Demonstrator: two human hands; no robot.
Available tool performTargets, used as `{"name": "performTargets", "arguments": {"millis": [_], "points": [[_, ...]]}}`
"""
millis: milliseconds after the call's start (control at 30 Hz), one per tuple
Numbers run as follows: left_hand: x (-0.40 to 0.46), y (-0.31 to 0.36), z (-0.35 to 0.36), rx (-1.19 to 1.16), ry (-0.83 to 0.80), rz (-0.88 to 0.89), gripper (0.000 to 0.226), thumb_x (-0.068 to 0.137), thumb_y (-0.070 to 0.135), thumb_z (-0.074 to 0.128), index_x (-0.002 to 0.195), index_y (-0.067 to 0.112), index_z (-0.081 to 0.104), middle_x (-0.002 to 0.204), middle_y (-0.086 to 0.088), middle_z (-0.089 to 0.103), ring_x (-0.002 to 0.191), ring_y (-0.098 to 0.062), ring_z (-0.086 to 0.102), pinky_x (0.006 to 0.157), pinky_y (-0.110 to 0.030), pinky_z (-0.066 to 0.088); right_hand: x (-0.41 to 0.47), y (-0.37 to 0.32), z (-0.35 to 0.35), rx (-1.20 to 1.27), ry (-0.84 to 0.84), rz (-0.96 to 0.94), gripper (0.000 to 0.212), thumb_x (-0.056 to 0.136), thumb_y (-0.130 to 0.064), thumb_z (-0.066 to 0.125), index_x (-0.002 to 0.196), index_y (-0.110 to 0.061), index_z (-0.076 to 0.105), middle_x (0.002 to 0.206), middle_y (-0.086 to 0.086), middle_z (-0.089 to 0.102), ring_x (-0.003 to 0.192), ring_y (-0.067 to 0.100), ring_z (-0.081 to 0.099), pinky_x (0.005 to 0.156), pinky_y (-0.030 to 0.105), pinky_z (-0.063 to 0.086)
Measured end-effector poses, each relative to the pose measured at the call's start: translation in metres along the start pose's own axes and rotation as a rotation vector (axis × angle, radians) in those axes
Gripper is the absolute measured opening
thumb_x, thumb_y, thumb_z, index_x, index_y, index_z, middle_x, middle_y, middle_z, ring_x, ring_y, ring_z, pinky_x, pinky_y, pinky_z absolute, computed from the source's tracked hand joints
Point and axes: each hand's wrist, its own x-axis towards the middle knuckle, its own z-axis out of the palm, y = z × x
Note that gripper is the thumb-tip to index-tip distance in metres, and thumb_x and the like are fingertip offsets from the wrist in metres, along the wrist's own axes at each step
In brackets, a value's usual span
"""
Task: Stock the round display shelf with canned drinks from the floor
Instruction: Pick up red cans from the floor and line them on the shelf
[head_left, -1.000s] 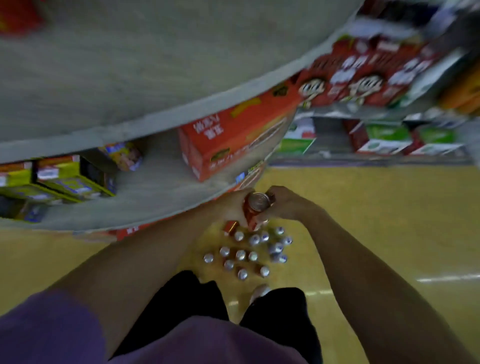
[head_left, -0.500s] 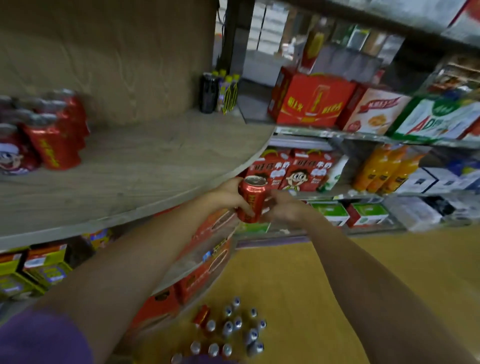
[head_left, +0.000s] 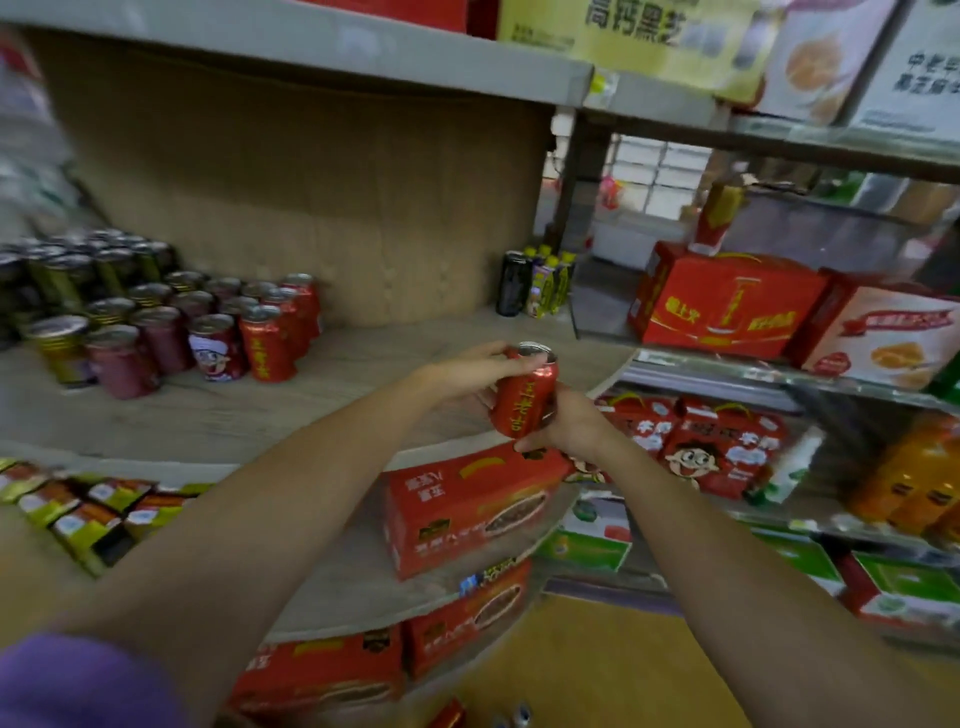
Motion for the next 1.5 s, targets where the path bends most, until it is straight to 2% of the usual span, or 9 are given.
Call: {"name": "performTargets", "arguments": {"millis": [133, 233, 333, 467, 667, 867, 1167, 1333, 1500], "points": [[-0.029, -0.018, -0.033, 0.010, 0.153, -0.046, 0.075, 0.081, 0.066, 0.062, 0.141, 0.024, 0.043, 0.129, -0.008, 0.058, 0.096, -0.030, 0.069, 0.084, -0.044, 0.059, 0.017, -0.036, 0.026, 0.004, -0.094, -0.086, 0.083, 0.057, 0.000, 0.091, 0.129, -0.012, 0.052, 0.116, 0.001, 0.064, 0.113, 0.021, 0.059, 0.094, 0.035, 0.048], [-0.055, -0.033, -0.059, -0.042, 0.270, -0.066, 0.068, 0.086, 0.061, 0.060, 0.140, 0.023, 0.044, 0.129, -0.008, 0.059, 0.097, -0.029, 0.069, 0.085, -0.046, 0.058, 0.029, -0.066, 0.052, -0.009, -0.170, -0.163, 0.082, 0.059, -0.005, 0.091, 0.129, -0.016, 0.051, 0.112, -0.004, 0.061, 0.110, 0.018, 0.058, 0.093, 0.031, 0.047], [-0.081, -0.050, -0.085, -0.103, 0.329, -0.088, 0.068, 0.089, 0.055, 0.060, 0.144, 0.019, 0.040, 0.132, -0.006, 0.056, 0.103, -0.026, 0.065, 0.085, -0.041, 0.058, 0.033, -0.098, 0.082, 0.048, -0.226, -0.234, 0.067, 0.068, -0.007, 0.087, 0.122, -0.022, 0.050, 0.104, -0.008, 0.061, 0.100, 0.012, 0.060, 0.077, 0.019, 0.045], [-0.107, -0.077, -0.120, -0.177, 0.399, -0.141, 0.066, 0.088, 0.049, 0.065, 0.142, 0.020, 0.041, 0.132, -0.001, 0.055, 0.109, -0.024, 0.060, 0.086, -0.039, 0.054, 0.038, -0.136, 0.129, 0.166, -0.220, -0.246, 0.064, 0.070, -0.006, 0.085, 0.127, -0.010, 0.054, 0.112, 0.001, 0.063, 0.106, 0.014, 0.060, 0.081, 0.020, 0.044], [-0.130, -0.115, -0.176, -0.292, 0.383, -0.207, 0.058, 0.086, 0.046, 0.069, 0.135, 0.020, 0.053, 0.126, -0.004, 0.063, 0.110, -0.025, 0.062, 0.101, -0.046, 0.046, 0.049, -0.177, 0.194, 0.230, -0.162, -0.224, 0.071, 0.065, -0.002, 0.087, 0.129, -0.008, 0.054, 0.122, 0.008, 0.064, 0.113, 0.020, 0.060, 0.091, 0.028, 0.045], [-0.138, -0.152, -0.231, -0.440, 0.396, -0.286, 0.058, 0.087, 0.039, 0.068, 0.135, 0.011, 0.052, 0.124, -0.013, 0.064, 0.111, -0.029, 0.063, 0.101, -0.047, 0.049, 0.074, -0.210, 0.245, 0.095, -0.138, -0.172, 0.071, 0.064, -0.016, 0.090, 0.127, -0.012, 0.058, 0.121, 0.006, 0.066, 0.114, 0.022, 0.061, 0.098, 0.036, 0.046], [-0.118, -0.180, -0.284, -0.314, 0.259, -0.413, 0.050, 0.092, 0.033, 0.067, 0.131, 0.005, 0.053, 0.124, -0.013, 0.064, 0.110, -0.023, 0.063, 0.093, -0.036, 0.055, 0.093, -0.220, 0.287, -0.006, -0.036, -0.079, 0.069, 0.062, -0.021, 0.091, 0.122, -0.011, 0.059, 0.118, 0.005, 0.066, 0.110, 0.023, 0.062, 0.079, 0.024, 0.040], [-0.098, -0.189, -0.299, -0.411, 0.233, -0.433, 0.048, 0.087, 0.029, 0.073, 0.125, 0.005, 0.058, 0.123, -0.014, 0.064, 0.113, -0.024, 0.062, 0.097, -0.038, 0.053, 0.111, -0.228, 0.287, -0.043, -0.021, -0.015, 0.072, 0.061, -0.021, 0.091, 0.124, -0.013, 0.058, 0.123, 0.006, 0.065, 0.114, 0.023, 0.060, 0.091, 0.031, 0.047], [-0.078, -0.193, -0.303, -0.430, 0.284, -0.381, 0.034, 0.089, 0.026, 0.070, 0.115, 0.008, 0.057, 0.102, -0.009, 0.063, 0.102, -0.020, 0.060, 0.094, -0.035, 0.052, 0.128, -0.235, 0.289, -0.056, 0.022, 0.073, 0.068, 0.063, -0.022, 0.091, 0.122, -0.013, 0.061, 0.123, 0.006, 0.066, 0.113, 0.023, 0.061, 0.087, 0.029, 0.046]]}}
